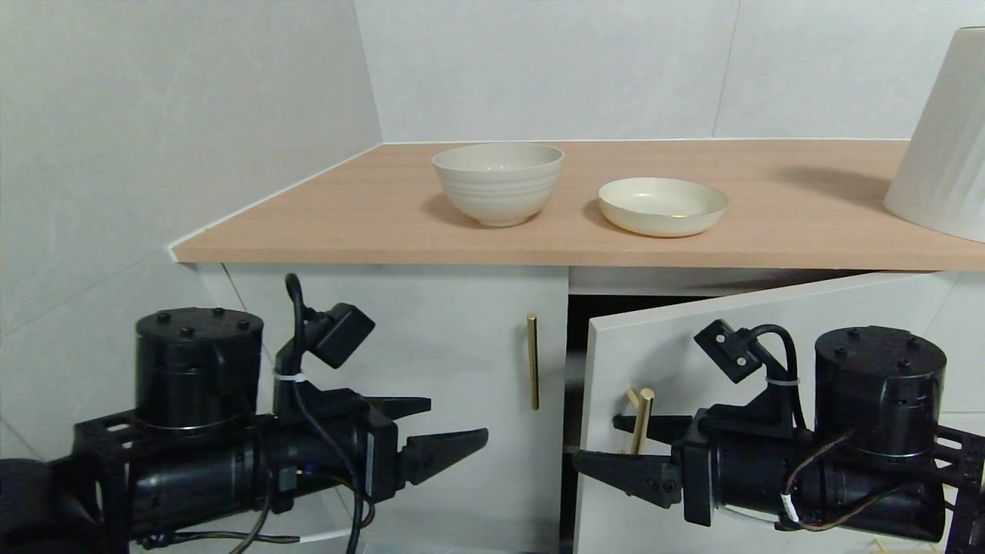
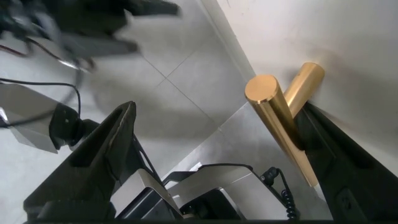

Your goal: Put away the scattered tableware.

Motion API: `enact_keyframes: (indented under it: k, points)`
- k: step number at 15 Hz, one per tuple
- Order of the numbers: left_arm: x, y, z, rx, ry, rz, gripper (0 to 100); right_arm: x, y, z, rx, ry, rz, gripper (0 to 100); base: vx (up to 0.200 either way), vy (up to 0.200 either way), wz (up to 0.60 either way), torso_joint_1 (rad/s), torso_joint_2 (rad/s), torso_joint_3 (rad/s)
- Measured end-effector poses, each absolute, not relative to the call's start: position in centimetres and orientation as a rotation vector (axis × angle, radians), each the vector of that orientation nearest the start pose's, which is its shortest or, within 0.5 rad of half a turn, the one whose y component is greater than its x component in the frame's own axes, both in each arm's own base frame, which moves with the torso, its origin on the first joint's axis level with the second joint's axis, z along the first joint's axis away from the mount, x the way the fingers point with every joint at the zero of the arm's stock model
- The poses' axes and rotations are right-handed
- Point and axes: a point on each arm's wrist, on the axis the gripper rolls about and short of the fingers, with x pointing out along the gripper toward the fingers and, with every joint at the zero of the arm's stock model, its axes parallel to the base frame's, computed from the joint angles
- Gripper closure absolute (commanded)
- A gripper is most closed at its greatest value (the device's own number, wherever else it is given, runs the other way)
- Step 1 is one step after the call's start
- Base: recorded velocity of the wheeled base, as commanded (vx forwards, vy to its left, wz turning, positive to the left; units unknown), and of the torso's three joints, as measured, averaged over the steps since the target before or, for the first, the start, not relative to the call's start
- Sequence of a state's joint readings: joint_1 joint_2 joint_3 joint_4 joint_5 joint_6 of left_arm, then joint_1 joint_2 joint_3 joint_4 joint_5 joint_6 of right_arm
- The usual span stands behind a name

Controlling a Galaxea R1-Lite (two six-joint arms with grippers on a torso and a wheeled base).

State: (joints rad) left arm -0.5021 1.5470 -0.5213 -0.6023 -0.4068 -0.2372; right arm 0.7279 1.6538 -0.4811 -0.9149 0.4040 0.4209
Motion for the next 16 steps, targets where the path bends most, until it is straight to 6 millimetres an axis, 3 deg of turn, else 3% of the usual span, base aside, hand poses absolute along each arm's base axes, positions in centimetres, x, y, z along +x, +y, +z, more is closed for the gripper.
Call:
enact_keyframes:
  k: [1,2,10,16]
  points:
    - [20.8,-13.0,14.2,-0.191,0.553,-0.854,0,18.8,17.9,14.1,0.329,0.501,1.051,0,0.000,0.000,0.00,0.000,0.00,0.000]
    - [21.0,-13.7,13.6,-0.186,0.573,-0.869,100,18.8,17.9,14.1,0.328,0.501,1.050,0,0.000,0.000,0.00,0.000,0.00,0.000]
    - [25.1,-17.9,14.3,-0.200,0.494,-0.936,100,18.7,18.0,14.1,0.327,0.503,1.051,0,0.000,0.000,0.00,0.000,0.00,0.000]
    - [25.9,-21.6,11.7,-0.225,0.435,-1.020,100,18.3,18.0,14.2,0.323,0.503,1.061,0,0.000,0.000,0.00,0.000,0.00,0.000]
